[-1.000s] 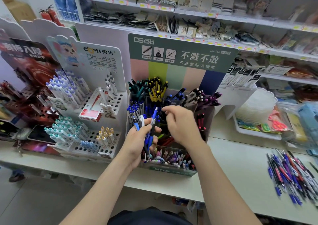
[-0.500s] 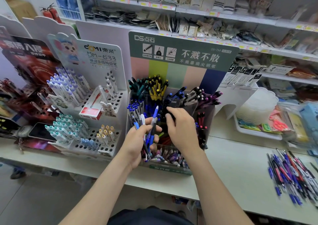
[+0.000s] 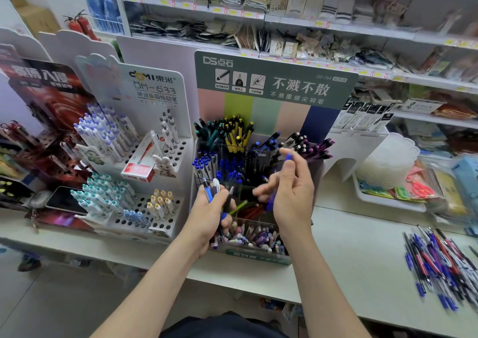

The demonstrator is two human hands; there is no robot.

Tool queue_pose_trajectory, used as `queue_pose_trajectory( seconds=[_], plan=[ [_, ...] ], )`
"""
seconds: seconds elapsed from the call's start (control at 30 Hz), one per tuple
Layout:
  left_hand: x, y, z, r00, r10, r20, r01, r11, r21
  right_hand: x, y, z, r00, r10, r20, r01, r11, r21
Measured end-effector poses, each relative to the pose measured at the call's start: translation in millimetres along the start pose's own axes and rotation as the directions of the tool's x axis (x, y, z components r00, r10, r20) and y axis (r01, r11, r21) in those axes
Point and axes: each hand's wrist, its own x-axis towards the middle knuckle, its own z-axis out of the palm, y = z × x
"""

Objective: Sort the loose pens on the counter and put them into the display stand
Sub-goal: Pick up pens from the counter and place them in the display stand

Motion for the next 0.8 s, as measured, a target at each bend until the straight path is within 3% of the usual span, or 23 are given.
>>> queue_pose_trajectory(
  seconds=[0.1,0.17,0.37,0.57,0.63,0.73,0.8],
  plan=[
    [6,-2,-9,0.986,0.107,-0.130,-0.101,0.993,0.056,1,4,0,0.993,-0.011,0.117,0.062,0.894,-0.444],
    [7,-1,-13,0.978,0.131,-0.161,-0.118,0.989,0.089,4,3,5,0.976,0.080,0.202,0.050,0.820,-0.570],
    [9,5,-14,0.975,0.123,-0.183,-0.107,0.990,0.095,26,-15,18,0.907,0.083,0.412,0.323,0.488,-0.811],
    [28,18,-12,0.989,0.039,-0.143,-0.031,0.998,0.058,49,-15,50,0.875,-0.035,0.483,0.480,0.203,-0.854],
    [33,25,-11,0.995,0.056,-0.076,-0.049,0.994,0.098,55,-9,58,0.836,-0.002,0.549,0.537,0.213,-0.816],
    [37,29,-13,0.993,0.093,-0.072,-0.072,0.963,0.258,57,-2,59,0.756,0.075,0.650,0.575,0.399,-0.715],
    [37,27,-15,0.979,0.155,-0.129,-0.103,0.934,0.343,59,3,53,0.817,-0.077,0.572,0.530,0.492,-0.691]
  ],
)
